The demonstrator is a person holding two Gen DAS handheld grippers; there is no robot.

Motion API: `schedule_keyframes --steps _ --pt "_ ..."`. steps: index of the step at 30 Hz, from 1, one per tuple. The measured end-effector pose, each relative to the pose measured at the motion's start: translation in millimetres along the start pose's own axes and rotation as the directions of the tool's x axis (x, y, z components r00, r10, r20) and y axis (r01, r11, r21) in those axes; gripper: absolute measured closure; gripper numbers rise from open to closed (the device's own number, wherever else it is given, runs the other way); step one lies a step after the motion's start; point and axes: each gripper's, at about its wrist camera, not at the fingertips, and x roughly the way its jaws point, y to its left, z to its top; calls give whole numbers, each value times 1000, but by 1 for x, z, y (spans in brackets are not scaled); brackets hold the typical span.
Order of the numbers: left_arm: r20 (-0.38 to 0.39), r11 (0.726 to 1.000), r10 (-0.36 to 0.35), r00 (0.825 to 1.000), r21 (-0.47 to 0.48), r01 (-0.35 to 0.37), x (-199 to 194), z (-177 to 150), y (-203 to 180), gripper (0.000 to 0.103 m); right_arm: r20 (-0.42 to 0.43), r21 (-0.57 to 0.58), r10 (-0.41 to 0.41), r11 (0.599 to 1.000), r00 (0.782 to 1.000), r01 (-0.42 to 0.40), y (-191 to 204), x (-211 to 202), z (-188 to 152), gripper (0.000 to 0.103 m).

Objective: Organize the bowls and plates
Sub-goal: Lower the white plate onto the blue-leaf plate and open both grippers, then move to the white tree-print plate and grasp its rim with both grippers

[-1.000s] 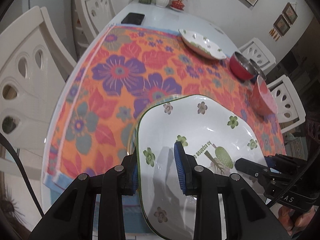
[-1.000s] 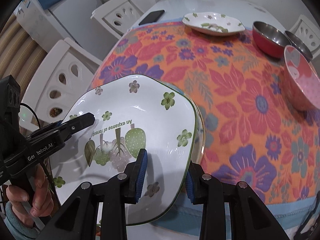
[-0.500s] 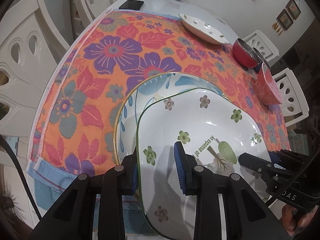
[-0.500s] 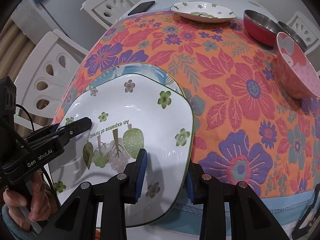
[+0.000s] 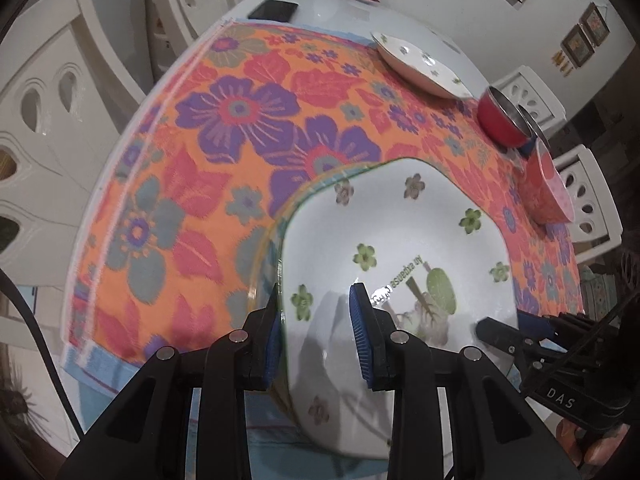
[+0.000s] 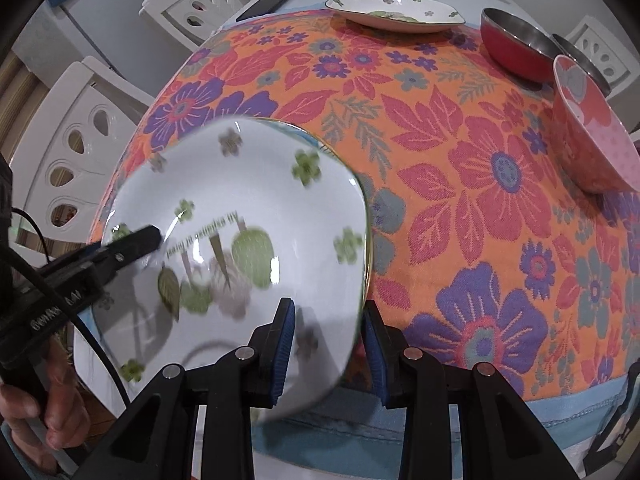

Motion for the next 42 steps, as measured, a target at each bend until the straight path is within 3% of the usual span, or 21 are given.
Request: schedule_keyframes --steps 7,15,22,29,34,38,40,42 --pt "63 1000 8 998 -30 -6 -23 19 17 75 18 -55 -57 997 998 58 7 -4 9 70" --pt "77 998 -2 997 -66 7 -28 33 31 75 37 -208 -212 954 977 215 36 -9 2 69" --pt "83 999 -29 996 -28 31 -28 53 21 75 28 -287 -212 934 977 211 56 -12 -8 70" --pt "111 998 -52 992 33 49 -38 79 10 75 36 -121 -140 982 989 144 32 -37 21 70" --pt "152 993 -70 986 101 55 -51 109 -1 75 124 17 -86 996 989 84 18 -68 58 70" --pt "182 986 -88 979 154 60 -57 138 -11 74 222 124 -35 992 974 7 2 -89 89 69" --pt "195 983 -92 977 173 58 -58 152 -16 64 259 183 -6 982 966 -43 -9 -95 103 60" --pt "208 978 -105 972 196 64 -58 171 -22 64 302 252 25 962 953 -105 -22 -98 119 51"
